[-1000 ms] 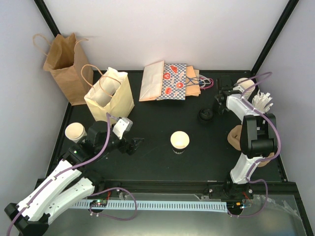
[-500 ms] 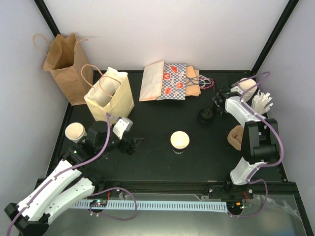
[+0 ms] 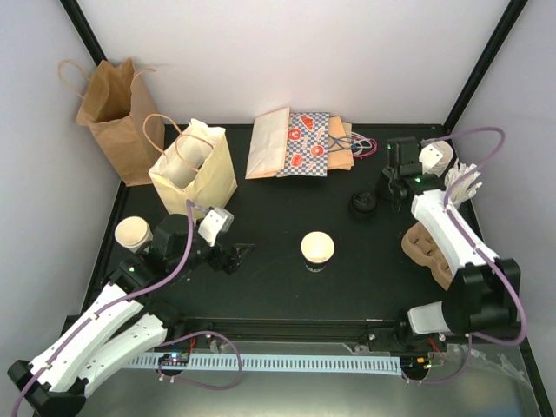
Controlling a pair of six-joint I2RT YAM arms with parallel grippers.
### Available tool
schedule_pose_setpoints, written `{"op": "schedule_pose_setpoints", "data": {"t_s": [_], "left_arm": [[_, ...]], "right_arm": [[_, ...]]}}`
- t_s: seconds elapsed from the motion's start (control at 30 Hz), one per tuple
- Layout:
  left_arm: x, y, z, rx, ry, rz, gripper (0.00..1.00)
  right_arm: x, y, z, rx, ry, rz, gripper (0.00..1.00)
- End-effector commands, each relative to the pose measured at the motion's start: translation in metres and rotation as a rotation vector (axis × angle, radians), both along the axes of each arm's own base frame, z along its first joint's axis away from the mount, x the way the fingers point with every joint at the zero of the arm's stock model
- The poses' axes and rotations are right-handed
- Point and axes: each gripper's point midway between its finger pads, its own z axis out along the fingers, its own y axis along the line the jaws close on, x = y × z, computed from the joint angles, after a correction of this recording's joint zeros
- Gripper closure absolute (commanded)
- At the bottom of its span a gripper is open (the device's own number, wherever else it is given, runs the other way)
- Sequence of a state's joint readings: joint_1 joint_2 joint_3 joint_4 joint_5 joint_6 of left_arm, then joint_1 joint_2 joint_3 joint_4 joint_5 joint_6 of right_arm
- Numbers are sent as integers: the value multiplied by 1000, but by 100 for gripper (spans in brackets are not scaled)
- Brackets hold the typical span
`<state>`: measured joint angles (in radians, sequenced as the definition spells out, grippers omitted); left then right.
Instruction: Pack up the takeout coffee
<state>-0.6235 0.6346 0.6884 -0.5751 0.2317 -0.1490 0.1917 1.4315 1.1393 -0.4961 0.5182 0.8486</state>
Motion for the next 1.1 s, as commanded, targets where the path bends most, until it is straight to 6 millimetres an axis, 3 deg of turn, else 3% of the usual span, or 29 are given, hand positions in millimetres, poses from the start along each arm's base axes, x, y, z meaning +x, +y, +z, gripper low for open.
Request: {"op": "schedule_pose_setpoints", "data": {"t_s": [0.0,0.1,0.27,0.4,0.47,0.73,0.93,1.07], "left_arm": [[-1,-2,7,-9,-31,-16,1],[-1,-3,7,-10,-29,-20,1],[-2,-3,7,-10,-31,-24,1],[-3,-4,7,-13,-32,-29,1],[-4,-5,8,-15,-33,-34,1],[-5,-8,6,-10,-24,-49,1],[-4,-7,6,-7,-27,-42,1],[-4,-7,5,-5,-26,-40,1]], "right_arm": [[-16,-15,51,-64,-154,-48,51],[-27,-19,74,-56,-234,-65,45],[-42,-21,91,-9,-342,-74,10],[-32,11,92,-36,-414,187,0],[-33,11,89,-46,-385,197,0],[-38,0,37,-6,-194,79,0],[-31,12,-5,82,-132,56,0],[-24,19,-31,122,-55,33,7]]}}
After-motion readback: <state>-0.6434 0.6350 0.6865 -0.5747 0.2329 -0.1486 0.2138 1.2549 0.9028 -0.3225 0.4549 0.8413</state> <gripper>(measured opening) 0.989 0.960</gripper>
